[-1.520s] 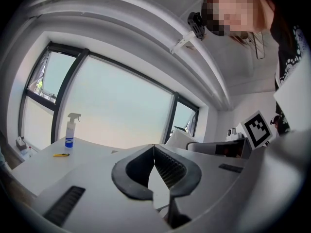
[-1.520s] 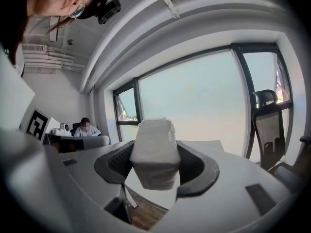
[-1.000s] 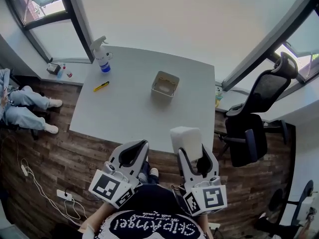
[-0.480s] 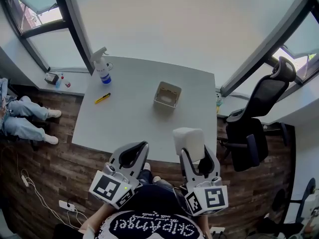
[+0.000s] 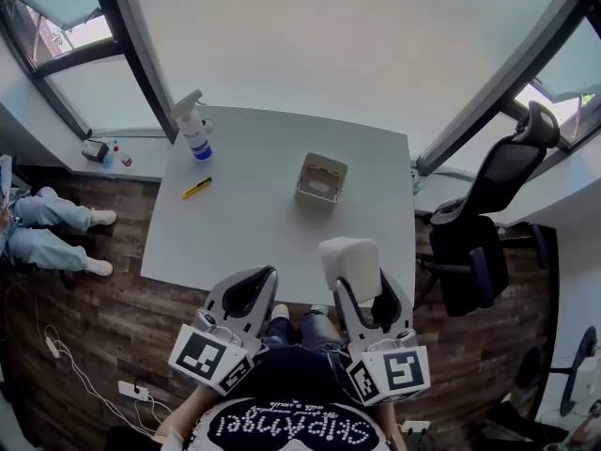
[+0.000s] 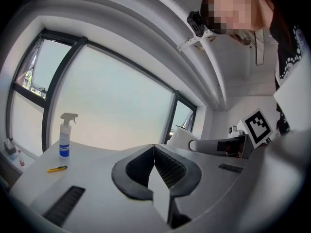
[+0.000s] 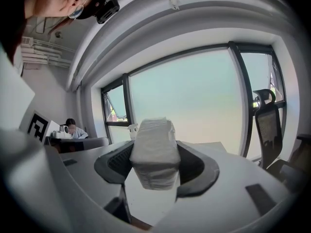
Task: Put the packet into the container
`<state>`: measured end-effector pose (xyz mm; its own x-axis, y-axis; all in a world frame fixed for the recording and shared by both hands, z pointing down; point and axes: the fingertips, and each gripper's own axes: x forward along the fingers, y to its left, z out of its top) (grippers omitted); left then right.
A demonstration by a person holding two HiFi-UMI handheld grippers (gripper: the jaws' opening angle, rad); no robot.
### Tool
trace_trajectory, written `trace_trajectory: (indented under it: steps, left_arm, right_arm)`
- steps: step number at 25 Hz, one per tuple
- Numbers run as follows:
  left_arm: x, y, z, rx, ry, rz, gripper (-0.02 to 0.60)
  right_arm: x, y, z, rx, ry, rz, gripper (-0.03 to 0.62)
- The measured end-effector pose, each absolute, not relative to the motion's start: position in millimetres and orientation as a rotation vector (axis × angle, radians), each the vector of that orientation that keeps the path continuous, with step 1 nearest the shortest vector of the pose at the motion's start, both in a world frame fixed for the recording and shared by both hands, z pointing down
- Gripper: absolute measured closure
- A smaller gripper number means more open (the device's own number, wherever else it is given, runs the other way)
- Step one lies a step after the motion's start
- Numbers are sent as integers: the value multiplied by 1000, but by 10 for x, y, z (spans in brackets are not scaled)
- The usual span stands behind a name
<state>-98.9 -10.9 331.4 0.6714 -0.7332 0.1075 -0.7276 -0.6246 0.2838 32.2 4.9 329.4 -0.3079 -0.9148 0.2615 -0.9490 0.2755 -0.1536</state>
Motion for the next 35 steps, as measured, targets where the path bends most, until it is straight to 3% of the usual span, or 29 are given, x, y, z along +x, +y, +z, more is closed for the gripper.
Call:
trace_trajectory:
  steps: [15,35]
  left_arm:
    - [-928,-264,3377,2543,-1188,-6,572]
    - [-315,-715,3358,2550,-1182,-21,572]
  right_arm:
    - [393,-159,3382,1714,-2409,466,335]
    - [998,-560,3427,1720,-2407,466,335]
